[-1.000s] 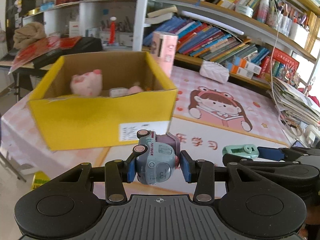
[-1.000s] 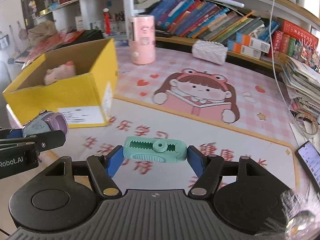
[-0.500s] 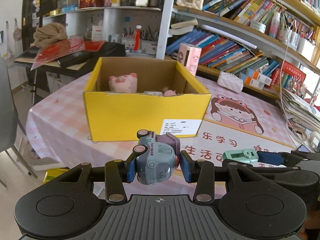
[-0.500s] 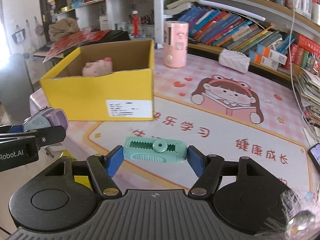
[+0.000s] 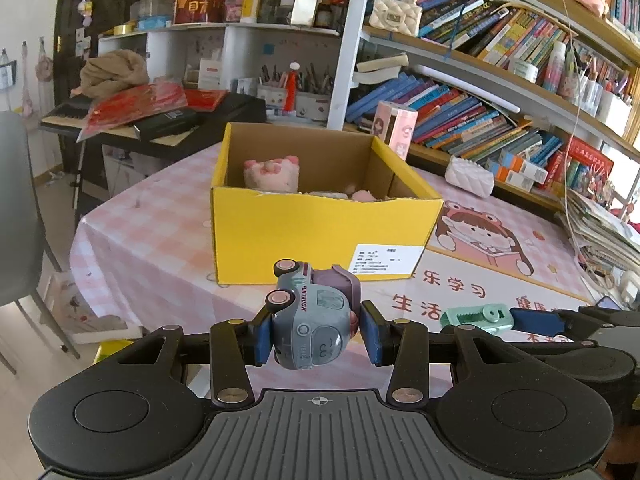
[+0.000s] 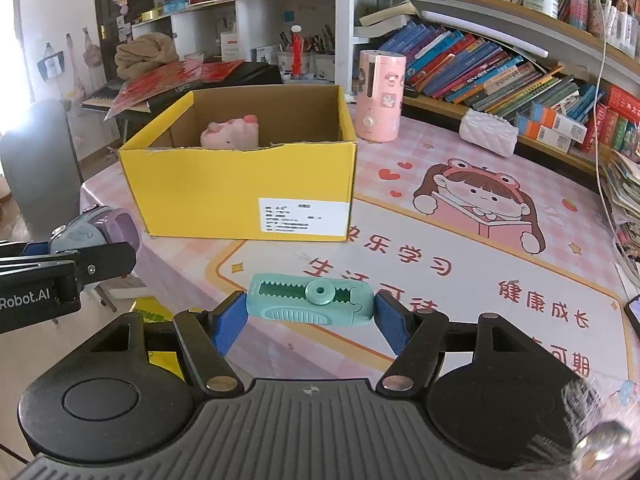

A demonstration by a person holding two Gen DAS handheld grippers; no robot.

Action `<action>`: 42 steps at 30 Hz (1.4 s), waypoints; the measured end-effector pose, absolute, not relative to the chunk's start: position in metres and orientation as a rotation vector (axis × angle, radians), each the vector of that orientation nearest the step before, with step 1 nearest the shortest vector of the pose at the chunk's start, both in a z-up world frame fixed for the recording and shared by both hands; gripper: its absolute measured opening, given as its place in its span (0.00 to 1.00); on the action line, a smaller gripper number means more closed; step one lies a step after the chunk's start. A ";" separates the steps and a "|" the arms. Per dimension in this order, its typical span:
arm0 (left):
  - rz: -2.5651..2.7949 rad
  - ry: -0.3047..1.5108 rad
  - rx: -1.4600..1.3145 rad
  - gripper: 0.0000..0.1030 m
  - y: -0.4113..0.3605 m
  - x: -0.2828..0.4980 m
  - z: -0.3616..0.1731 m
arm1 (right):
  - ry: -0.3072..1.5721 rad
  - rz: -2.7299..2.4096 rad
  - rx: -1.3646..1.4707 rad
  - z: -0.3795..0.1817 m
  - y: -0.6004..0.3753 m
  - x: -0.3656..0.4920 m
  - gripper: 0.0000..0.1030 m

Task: Organize objects
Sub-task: 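Carry the grey car in the left tool while the right tool carries the green clip to the box, then open the left tool into the yellow box while the right tool releases the green clip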

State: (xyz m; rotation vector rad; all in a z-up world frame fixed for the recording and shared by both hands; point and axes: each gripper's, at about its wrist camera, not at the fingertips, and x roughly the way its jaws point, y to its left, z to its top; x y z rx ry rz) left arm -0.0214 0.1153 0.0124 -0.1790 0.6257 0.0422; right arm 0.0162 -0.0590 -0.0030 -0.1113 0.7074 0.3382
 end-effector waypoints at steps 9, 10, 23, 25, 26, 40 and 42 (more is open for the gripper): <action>0.070 0.588 -0.189 0.41 0.126 -0.017 0.021 | 0.690 0.370 -0.138 0.003 -0.044 0.021 0.65; 0.074 0.580 -0.191 0.41 0.126 -0.013 0.023 | 0.681 0.373 -0.142 0.005 -0.043 0.023 0.65; 0.143 0.508 -0.172 0.41 0.125 0.050 0.039 | 0.565 0.442 -0.173 0.035 -0.039 0.092 0.65; 0.154 0.504 -0.168 0.41 0.124 0.063 0.040 | 0.548 0.454 -0.179 0.039 -0.037 0.106 0.65; 0.160 0.503 -0.167 0.41 0.124 0.069 0.040 | 0.541 0.458 -0.182 0.039 -0.037 0.113 0.65; 0.234 0.605 -0.114 0.41 0.118 0.140 0.015 | 0.557 0.545 -0.286 0.015 -0.022 0.194 0.65; 0.245 0.626 -0.110 0.41 0.120 0.146 0.010 | 0.539 0.564 -0.329 0.012 -0.017 0.200 0.65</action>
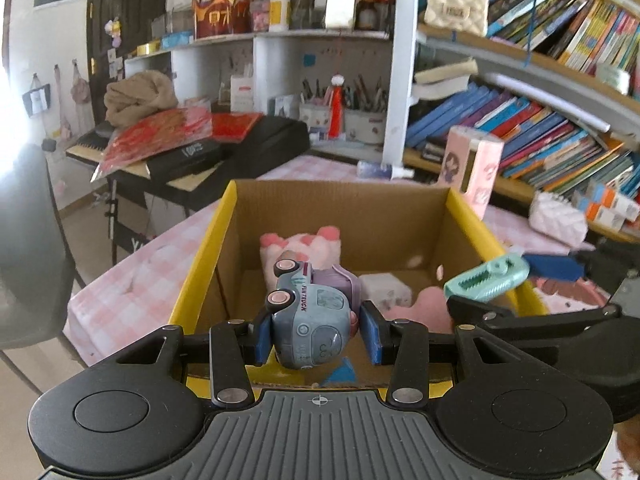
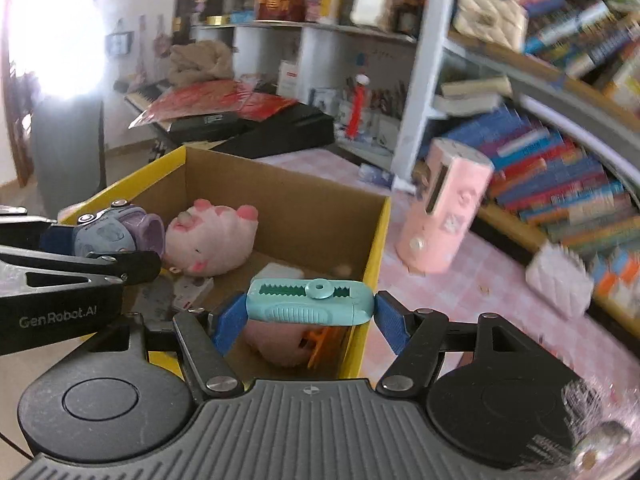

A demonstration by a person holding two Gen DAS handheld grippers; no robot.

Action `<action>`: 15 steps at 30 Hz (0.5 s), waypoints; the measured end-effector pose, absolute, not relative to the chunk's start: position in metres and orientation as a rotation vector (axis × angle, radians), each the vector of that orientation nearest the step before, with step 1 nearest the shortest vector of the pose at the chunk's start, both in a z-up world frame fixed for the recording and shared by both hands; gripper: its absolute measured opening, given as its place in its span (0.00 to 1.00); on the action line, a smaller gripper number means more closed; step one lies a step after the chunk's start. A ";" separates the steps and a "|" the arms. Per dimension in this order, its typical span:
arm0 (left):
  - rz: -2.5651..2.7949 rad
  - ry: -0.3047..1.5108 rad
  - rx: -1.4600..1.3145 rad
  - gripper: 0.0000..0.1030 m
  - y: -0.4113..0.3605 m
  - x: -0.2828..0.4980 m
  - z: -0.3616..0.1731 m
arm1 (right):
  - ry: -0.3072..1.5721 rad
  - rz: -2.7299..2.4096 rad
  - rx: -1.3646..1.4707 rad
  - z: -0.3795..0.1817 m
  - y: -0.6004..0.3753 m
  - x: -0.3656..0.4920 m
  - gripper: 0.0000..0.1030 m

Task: Organize objects
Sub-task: 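Open the left tool into the yellow box while the right tool releases the green clip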

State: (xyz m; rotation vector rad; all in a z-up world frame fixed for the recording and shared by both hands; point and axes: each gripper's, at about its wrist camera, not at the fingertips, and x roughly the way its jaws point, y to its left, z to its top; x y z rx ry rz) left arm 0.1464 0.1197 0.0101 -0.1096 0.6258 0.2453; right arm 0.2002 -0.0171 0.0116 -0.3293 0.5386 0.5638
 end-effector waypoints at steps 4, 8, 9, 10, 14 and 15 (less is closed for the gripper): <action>0.261 0.640 -0.072 0.41 0.118 0.157 0.004 | 0.504 0.580 -0.405 0.006 -0.009 0.210 0.65; 0.266 0.644 -0.035 0.41 0.115 0.166 0.001 | 0.495 0.598 -0.423 0.005 -0.007 0.223 0.65; 0.266 0.647 -0.023 0.41 0.114 0.169 0.000 | 0.493 0.598 -0.424 0.005 -0.007 0.226 0.65; 0.266 0.649 -0.011 0.41 0.114 0.171 -0.001 | 0.491 0.597 -0.423 0.006 -0.007 0.227 0.65; 0.267 0.661 -0.003 0.41 0.113 0.179 -0.004 | 0.489 0.600 -0.413 0.006 -0.008 0.234 0.65; 0.268 0.665 -0.008 0.41 0.113 0.180 -0.005 | 0.488 0.603 -0.413 0.006 -0.008 0.235 0.65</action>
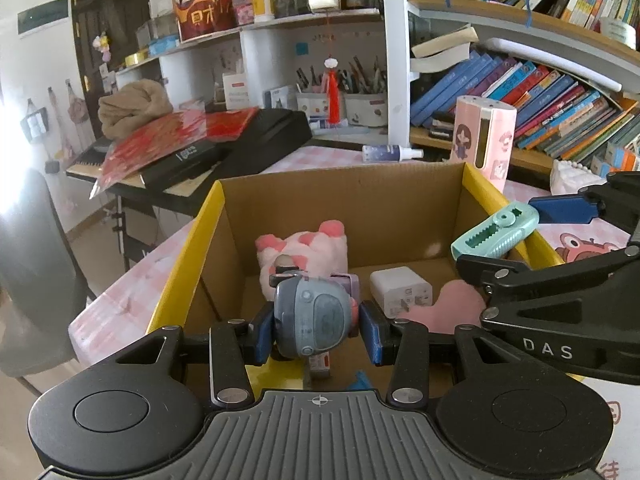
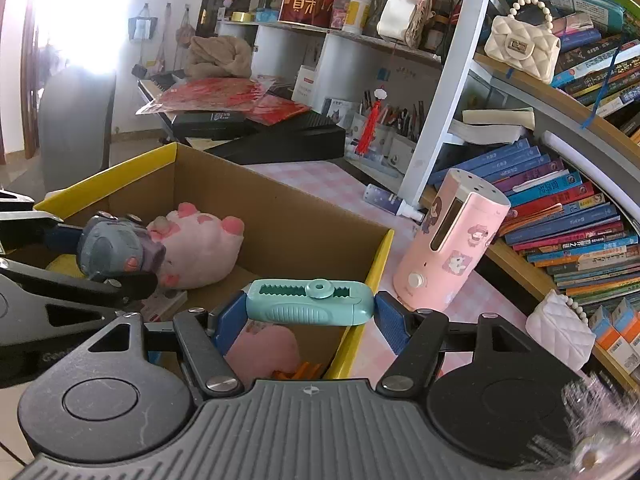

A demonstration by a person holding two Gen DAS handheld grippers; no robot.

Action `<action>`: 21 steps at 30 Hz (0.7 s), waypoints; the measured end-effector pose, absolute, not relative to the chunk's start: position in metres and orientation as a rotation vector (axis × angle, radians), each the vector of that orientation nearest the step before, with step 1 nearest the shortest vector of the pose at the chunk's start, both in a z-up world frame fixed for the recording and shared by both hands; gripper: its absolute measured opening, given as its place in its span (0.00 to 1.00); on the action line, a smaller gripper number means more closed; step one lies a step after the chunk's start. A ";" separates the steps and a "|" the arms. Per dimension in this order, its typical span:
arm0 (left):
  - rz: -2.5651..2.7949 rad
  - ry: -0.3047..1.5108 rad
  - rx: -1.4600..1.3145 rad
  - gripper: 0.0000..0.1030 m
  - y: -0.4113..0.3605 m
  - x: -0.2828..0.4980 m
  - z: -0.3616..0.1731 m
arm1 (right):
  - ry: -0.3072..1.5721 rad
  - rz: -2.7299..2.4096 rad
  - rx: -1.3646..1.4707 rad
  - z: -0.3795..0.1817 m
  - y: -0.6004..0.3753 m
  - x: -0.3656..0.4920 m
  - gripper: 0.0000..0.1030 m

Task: Organize objects
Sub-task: 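Open the left tool into the yellow box while the right tool releases the green clip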

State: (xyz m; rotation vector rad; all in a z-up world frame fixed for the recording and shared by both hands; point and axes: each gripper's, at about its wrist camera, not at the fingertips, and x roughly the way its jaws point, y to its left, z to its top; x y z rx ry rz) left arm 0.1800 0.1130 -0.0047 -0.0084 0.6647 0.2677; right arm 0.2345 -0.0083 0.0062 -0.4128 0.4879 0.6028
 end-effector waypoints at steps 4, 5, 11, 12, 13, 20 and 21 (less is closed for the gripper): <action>0.267 0.668 -0.015 0.41 0.115 0.182 -0.006 | 0.483 0.608 -0.416 0.006 -0.008 0.236 0.65; 0.266 0.667 -0.015 0.41 0.115 0.182 -0.006 | 0.482 0.608 -0.418 0.006 -0.007 0.236 0.65; 0.281 0.616 -0.041 0.47 0.120 0.175 0.002 | 0.484 0.616 -0.412 0.006 -0.006 0.239 0.65; 0.287 0.601 -0.050 0.49 0.121 0.173 0.005 | 0.483 0.619 -0.413 0.006 -0.005 0.239 0.65; 0.296 0.583 -0.060 0.51 0.123 0.170 0.008 | 0.480 0.621 -0.414 0.006 -0.005 0.238 0.65; 0.319 0.520 -0.107 0.56 0.128 0.158 0.022 | 0.480 0.693 -0.444 0.004 0.009 0.231 0.65; 0.322 0.518 -0.109 0.57 0.128 0.157 0.023 | 0.485 0.711 -0.453 0.002 0.012 0.230 0.65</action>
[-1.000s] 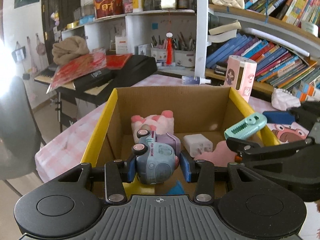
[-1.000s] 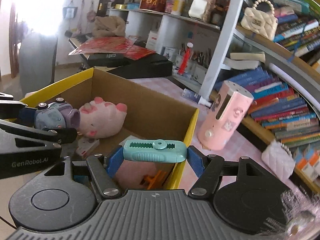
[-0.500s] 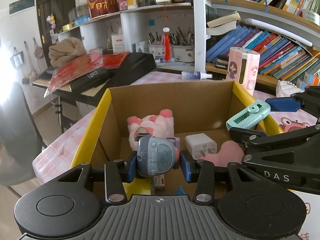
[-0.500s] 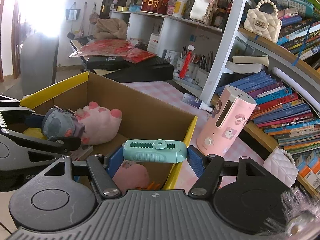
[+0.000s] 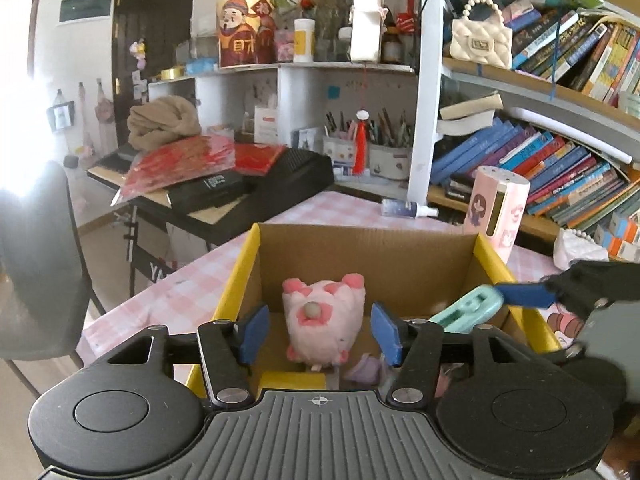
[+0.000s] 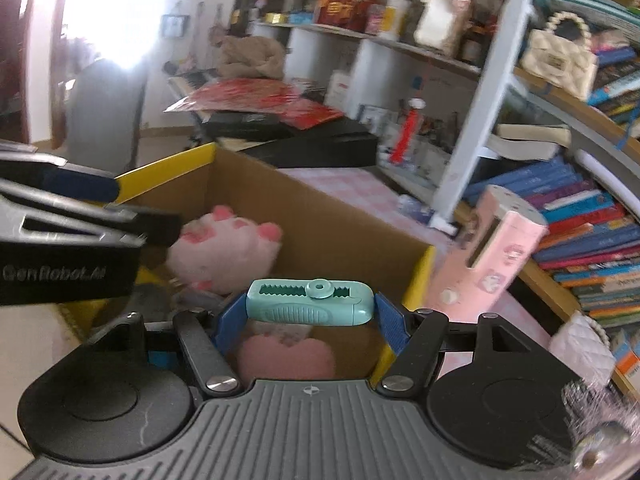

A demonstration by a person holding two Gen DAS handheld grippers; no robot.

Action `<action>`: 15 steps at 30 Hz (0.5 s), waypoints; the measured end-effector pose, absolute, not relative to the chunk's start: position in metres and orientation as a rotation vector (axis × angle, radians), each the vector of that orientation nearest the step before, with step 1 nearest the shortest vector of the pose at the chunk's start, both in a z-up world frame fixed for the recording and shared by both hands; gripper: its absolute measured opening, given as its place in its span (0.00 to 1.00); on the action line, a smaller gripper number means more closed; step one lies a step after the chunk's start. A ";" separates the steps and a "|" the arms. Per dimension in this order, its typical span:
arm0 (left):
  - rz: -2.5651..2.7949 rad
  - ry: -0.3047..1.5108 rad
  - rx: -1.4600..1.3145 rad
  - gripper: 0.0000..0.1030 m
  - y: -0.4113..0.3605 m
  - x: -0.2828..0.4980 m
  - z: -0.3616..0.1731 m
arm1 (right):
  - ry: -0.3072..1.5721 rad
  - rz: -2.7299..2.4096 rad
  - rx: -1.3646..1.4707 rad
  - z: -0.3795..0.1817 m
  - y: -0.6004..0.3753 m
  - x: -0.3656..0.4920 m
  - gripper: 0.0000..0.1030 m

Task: Organize objects
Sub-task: 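Open the left tool into the yellow box while the right tool releases the green clip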

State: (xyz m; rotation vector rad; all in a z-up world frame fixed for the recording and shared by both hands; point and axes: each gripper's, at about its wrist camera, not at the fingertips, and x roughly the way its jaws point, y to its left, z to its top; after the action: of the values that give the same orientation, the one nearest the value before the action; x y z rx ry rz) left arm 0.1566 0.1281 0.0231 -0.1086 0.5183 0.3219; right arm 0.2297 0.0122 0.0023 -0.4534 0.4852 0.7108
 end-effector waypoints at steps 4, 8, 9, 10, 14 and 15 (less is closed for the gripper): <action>0.332 0.519 -0.115 0.59 0.128 0.152 0.023 | 0.523 0.748 -0.482 -0.005 0.023 0.228 0.65; 0.341 0.530 -0.120 0.60 0.129 0.147 0.021 | 0.580 0.745 -0.460 -0.007 0.025 0.236 0.65; 0.344 0.532 -0.121 0.60 0.130 0.146 0.021 | 0.582 0.748 -0.469 -0.008 0.027 0.236 0.65; 0.346 0.533 -0.123 0.60 0.130 0.145 0.021 | 0.587 0.749 -0.472 -0.008 0.027 0.236 0.65; 0.350 0.536 -0.127 0.62 0.129 0.142 0.021 | 0.649 0.747 -0.467 -0.008 0.029 0.241 0.65; 0.350 0.536 -0.127 0.63 0.129 0.141 0.021 | 0.663 0.747 -0.467 -0.008 0.030 0.242 0.65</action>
State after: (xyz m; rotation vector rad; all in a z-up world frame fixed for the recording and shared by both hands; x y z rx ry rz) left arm 0.1414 0.1290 0.0212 -0.1271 0.5355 0.3502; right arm 0.2424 0.0296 -0.0084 -0.4675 0.6629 0.7466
